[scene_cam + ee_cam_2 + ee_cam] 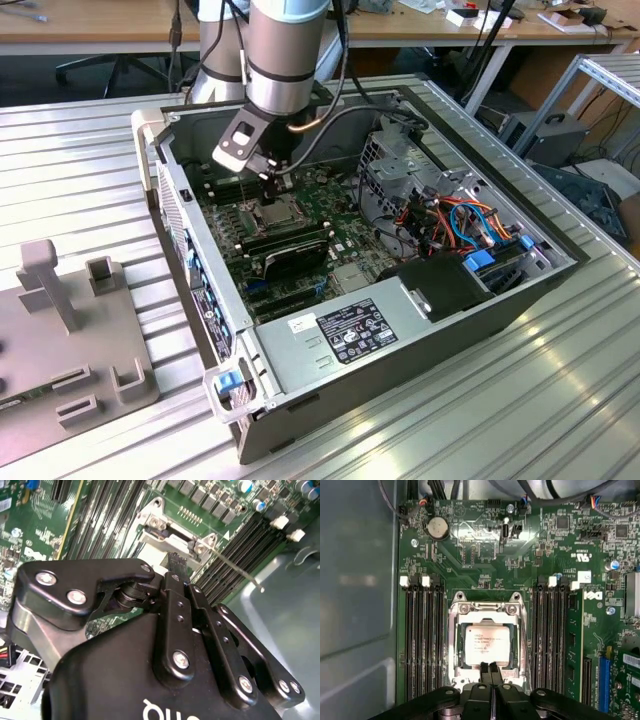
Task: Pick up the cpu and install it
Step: 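Close the cpu cover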
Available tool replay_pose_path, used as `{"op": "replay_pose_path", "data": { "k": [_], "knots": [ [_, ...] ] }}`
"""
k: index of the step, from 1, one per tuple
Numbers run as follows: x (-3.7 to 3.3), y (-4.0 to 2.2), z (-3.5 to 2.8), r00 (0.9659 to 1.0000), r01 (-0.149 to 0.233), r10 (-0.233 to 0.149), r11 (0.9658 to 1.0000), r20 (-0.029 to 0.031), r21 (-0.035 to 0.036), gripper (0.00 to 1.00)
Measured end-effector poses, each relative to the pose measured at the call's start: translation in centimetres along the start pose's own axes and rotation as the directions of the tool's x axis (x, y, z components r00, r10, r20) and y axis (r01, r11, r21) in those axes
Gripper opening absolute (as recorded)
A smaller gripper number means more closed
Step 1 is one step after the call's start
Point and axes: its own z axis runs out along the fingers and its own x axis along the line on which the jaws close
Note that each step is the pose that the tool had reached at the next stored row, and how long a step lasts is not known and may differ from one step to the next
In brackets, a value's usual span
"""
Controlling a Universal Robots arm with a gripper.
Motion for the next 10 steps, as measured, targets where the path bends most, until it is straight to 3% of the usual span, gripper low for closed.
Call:
{"op": "replay_pose_path", "data": {
  "k": [5, 10],
  "knots": [
    [-0.01, -0.49, 0.49, 1.0, 0.0, 0.0, 1.0, 0.0001, 0.0, 0.11],
    [-0.01, -0.53, 0.65, 1.0, 0.0, 0.0, 1.0, 0.0002, 0.0002, 0.11]
  ]
}}
